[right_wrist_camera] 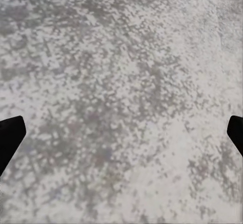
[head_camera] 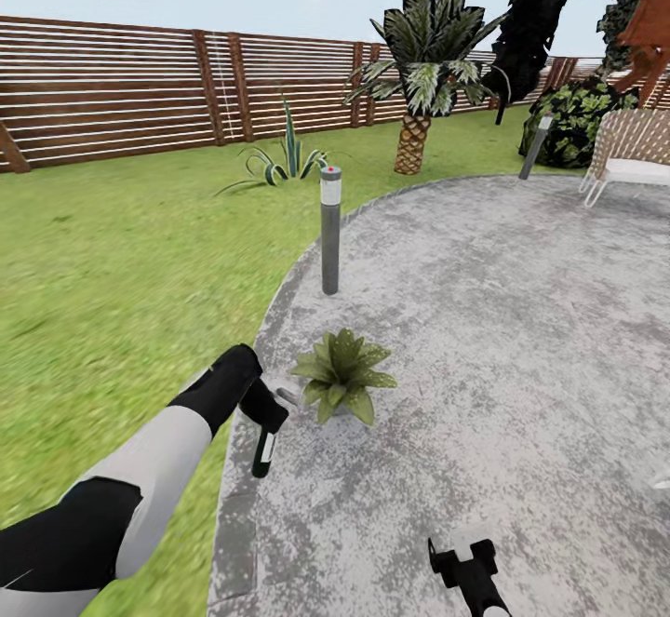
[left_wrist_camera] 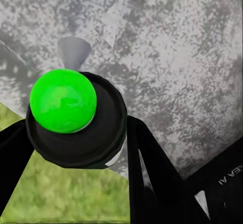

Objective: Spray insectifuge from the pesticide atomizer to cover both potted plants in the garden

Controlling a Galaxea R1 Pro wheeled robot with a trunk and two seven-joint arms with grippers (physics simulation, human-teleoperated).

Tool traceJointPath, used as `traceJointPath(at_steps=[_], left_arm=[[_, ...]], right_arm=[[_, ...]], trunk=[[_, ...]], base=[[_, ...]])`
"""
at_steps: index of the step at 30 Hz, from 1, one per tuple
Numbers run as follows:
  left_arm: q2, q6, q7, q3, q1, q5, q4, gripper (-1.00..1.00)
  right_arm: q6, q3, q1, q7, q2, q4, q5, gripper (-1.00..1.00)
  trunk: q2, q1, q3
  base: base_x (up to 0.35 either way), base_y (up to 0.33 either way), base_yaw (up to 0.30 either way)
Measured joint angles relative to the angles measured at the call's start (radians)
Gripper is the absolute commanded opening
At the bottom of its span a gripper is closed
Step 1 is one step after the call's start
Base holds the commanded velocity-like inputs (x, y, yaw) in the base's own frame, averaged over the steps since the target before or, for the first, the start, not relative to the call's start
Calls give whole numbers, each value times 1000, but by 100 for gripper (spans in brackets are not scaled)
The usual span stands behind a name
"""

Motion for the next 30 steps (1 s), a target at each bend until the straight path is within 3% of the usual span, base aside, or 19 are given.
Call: traceJointPath(at_steps=[2, 4, 12, 19, 21, 23, 24, 30], left_arm=[[2, 0, -18, -34, 5, -1, 1, -100], [7, -1, -23, -44, 11, -2, 17, -100], [33, 5, -24, -48, 17, -4, 81, -100], [32, 4, -25, -52, 17, -2, 82, -100], [28, 4, -26, -70, 17, -3, 82, -100], [30, 5, -28, -126, 30, -3, 84, -100], [31, 4, -27, -137, 46, -1, 85, -100], [19, 3, -27, -148, 102, 0, 86, -100]], right_arm=[[1, -1, 0, -1, 1, 0, 5, 100], [1, -1, 0, -1, 4, 1, 6, 100], [0, -3, 1, -2, -2, 34, -20, 100], [0, -3, 2, -3, -3, 44, -24, 100], [0, -3, 3, -3, -2, 44, -23, 100], [0, -4, 3, -4, -2, 44, -23, 100], [0, -4, 3, -4, -2, 44, -23, 100], [0, -3, 3, -4, -8, 46, -23, 100]], trunk=[[0, 0, 0], [0, 0, 0], [0, -1, 0], [0, 0, 0], [0, 0, 0], [0, 0, 0], [0, 0, 0], [0, 0, 0]], base=[[0, 0, 0], [41, 0, 0], [255, 80, -63], [200, 84, -274], [18, 7, -120], [4, 1, -25], [1, 1, -9], [0, 0, -2]])
